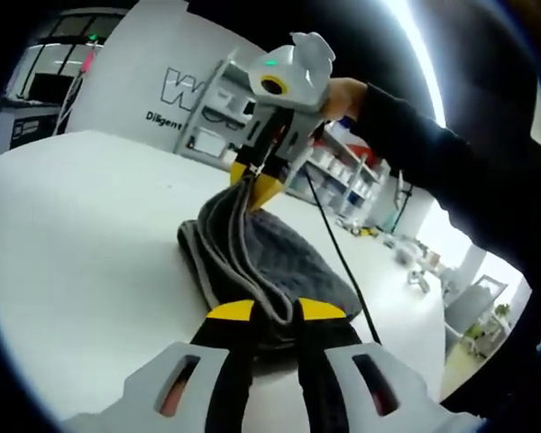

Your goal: Open the folded towel by lifting each exposed corner and separating the folded layers until the towel lies flat within the target outline without major curled edges

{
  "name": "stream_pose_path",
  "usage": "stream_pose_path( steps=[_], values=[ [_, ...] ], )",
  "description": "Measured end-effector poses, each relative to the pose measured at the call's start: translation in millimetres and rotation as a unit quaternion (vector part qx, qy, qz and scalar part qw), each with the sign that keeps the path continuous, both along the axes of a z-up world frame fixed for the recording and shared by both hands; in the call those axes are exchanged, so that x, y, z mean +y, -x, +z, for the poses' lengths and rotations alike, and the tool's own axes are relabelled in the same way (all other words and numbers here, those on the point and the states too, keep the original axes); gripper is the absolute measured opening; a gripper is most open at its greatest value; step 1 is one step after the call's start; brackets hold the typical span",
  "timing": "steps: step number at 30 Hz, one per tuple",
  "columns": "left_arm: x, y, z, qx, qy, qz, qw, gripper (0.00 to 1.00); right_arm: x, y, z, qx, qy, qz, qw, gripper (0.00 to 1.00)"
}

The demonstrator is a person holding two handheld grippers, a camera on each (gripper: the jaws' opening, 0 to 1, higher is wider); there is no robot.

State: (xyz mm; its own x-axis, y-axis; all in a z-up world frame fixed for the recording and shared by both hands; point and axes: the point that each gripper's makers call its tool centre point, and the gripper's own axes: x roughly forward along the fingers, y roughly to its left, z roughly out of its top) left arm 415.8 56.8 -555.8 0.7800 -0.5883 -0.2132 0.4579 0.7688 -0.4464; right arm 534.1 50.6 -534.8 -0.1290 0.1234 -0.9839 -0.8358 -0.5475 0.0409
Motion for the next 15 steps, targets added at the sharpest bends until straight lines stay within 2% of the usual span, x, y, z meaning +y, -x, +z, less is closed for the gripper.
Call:
stream_pose_path(
  steps=[6, 15],
  values=[
    [-2.3, 1.1, -0.3, 0.006, 0.013, -0.005, 0.9999, 0.07, 0.6, 2.2, -1.0, -0.001, 0.0, 0.0, 1.0, 0.07],
    [-4.5, 2.4, 3.1, 0.006, 0.031, -0.009, 0.9995, 0.05, 0.1, 2.1, -1.6, -0.004, 0.0, -0.001, 1.0, 0.07]
  ],
)
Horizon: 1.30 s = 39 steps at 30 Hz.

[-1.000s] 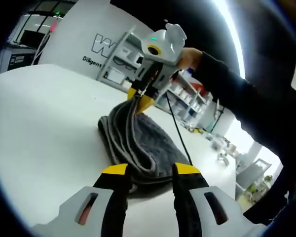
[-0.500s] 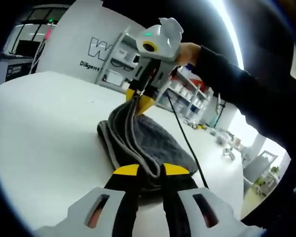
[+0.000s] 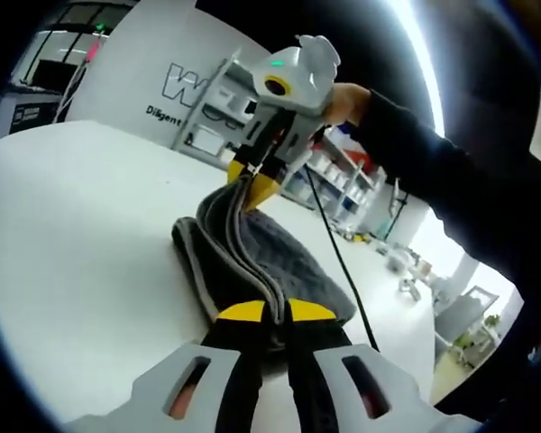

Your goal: Open the folded towel by lifting each exposed corner and separating the folded layers until the towel lies flat within the target outline without major curled edges

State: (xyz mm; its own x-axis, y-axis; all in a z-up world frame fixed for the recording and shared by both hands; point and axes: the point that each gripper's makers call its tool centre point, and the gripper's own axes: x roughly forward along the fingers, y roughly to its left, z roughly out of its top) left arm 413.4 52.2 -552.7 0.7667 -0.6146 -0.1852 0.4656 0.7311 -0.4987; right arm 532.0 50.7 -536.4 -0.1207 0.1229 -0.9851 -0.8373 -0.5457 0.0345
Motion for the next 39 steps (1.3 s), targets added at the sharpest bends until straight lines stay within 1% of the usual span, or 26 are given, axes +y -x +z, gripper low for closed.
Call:
stream_pose_path(
  steps=[3, 5, 12, 14, 15, 19, 25, 31, 39],
  values=[
    [0, 0.5, 2.7, -0.002, 0.006, -0.002, 1.0, 0.04, 1, -4, 1.7, -0.001, 0.0, -0.002, 1.0, 0.07],
    [-2, 1.2, 7.6, -0.008, 0.018, -0.005, 0.9998, 0.04, 1, -4, 2.1, -0.002, 0.0, -0.003, 1.0, 0.07],
    [-6, 3.4, 14.3, -0.011, 0.038, -0.014, 0.9991, 0.04, -1, 4, 2.0, -0.007, -0.003, -0.007, 1.0, 0.06],
    [-6, 4.0, 17.6, -0.014, 0.047, -0.016, 0.9986, 0.04, 1, 3, 2.5, -0.012, -0.007, -0.008, 0.9999, 0.06],
    [-6, 4.0, 19.9, -0.018, 0.05, -0.016, 0.9985, 0.04, 2, 3, 2.8, -0.012, -0.008, -0.017, 0.9998, 0.05],
    [-7, 3.9, 23.6, -0.023, 0.054, -0.019, 0.9981, 0.03, 4, 2, 4.2, -0.017, -0.013, -0.019, 0.9996, 0.05],
    [-8, 5.8, 27.5, -0.028, 0.057, -0.022, 0.9977, 0.03, 3, 4, 6.6, -0.013, -0.01, -0.029, 0.9994, 0.05],
    [-8, 6.7, 29.4, -0.031, 0.055, -0.023, 0.9978, 0.03, 3, 7, 7.1, -0.016, -0.01, -0.031, 0.9994, 0.05],
    [-11, 6.2, 38.6, -0.04, 0.058, -0.029, 0.9971, 0.03, -1, 8, 15.3, -0.021, -0.01, -0.044, 0.9988, 0.05]
  ],
)
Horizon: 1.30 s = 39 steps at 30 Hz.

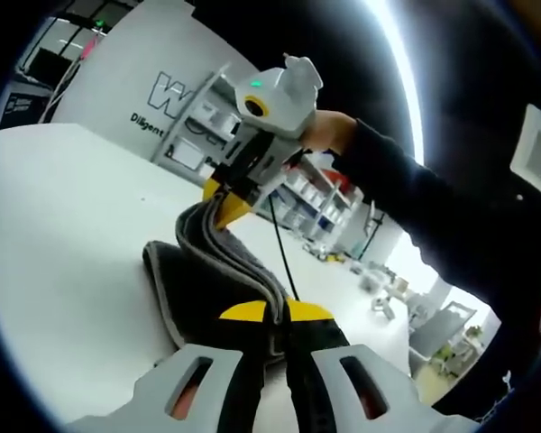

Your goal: Open the folded towel by lifting each exposed corner and separating the folded layers until the towel lies flat within the target outline without major curled edges

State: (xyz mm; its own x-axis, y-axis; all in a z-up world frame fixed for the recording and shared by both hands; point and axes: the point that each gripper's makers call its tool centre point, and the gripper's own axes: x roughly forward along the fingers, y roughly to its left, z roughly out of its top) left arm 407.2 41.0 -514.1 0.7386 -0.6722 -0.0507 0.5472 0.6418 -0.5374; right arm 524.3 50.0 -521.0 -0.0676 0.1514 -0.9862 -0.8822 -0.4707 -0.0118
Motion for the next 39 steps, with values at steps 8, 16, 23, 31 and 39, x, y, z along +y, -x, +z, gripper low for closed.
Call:
stream_pose_path(
  steps=[8, 16, 23, 31, 39],
  values=[
    [-9, 1.3, 8.8, -0.01, -0.001, -0.01, 0.9999, 0.03, -7, 0, 7.6, -0.005, -0.007, -0.007, 0.9999, 0.05],
    [-15, 3.5, 16.2, -0.019, 0.0, -0.015, 0.9997, 0.03, -9, -1, 12.7, -0.01, -0.014, -0.01, 0.9998, 0.05],
    [-18, 4.5, 18.9, -0.03, -0.007, -0.011, 0.9995, 0.03, -12, 3, 13.9, -0.014, -0.019, -0.011, 0.9997, 0.05],
    [-24, 4.5, 23.5, -0.03, -0.001, -0.018, 0.9994, 0.03, -16, -1, 19.0, -0.016, -0.022, -0.014, 0.9995, 0.05],
    [-35, 4.9, 28.2, -0.036, -0.008, -0.028, 0.9989, 0.03, -25, 0, 20.8, -0.018, -0.022, -0.023, 0.9993, 0.05]
  ],
)
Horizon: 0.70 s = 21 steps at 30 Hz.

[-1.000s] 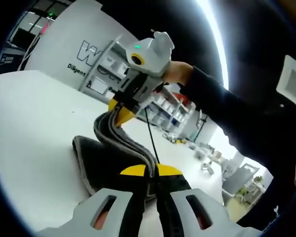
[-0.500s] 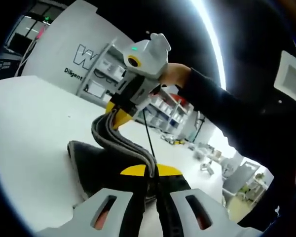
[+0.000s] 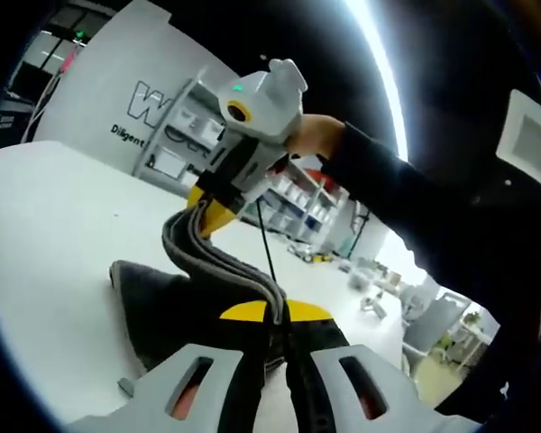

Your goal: Open the folded towel by lifting each exposed corner and separating the folded layers until the towel lies flat within the target outline without major curled edges

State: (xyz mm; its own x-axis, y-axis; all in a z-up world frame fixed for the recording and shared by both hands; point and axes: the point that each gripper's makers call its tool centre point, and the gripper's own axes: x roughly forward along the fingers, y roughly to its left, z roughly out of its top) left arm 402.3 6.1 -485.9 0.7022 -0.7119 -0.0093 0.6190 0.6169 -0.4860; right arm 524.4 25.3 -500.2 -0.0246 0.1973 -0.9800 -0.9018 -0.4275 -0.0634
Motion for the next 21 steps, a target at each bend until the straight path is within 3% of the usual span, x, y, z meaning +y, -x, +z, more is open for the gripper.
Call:
stream_pose_path(
  steps=[21],
  values=[
    [-33, 1.7, 7.6, -0.005, 0.001, -0.038, 0.9993, 0.03, -28, -1, 4.0, -0.005, -0.004, -0.02, 0.9998, 0.05]
  ],
)
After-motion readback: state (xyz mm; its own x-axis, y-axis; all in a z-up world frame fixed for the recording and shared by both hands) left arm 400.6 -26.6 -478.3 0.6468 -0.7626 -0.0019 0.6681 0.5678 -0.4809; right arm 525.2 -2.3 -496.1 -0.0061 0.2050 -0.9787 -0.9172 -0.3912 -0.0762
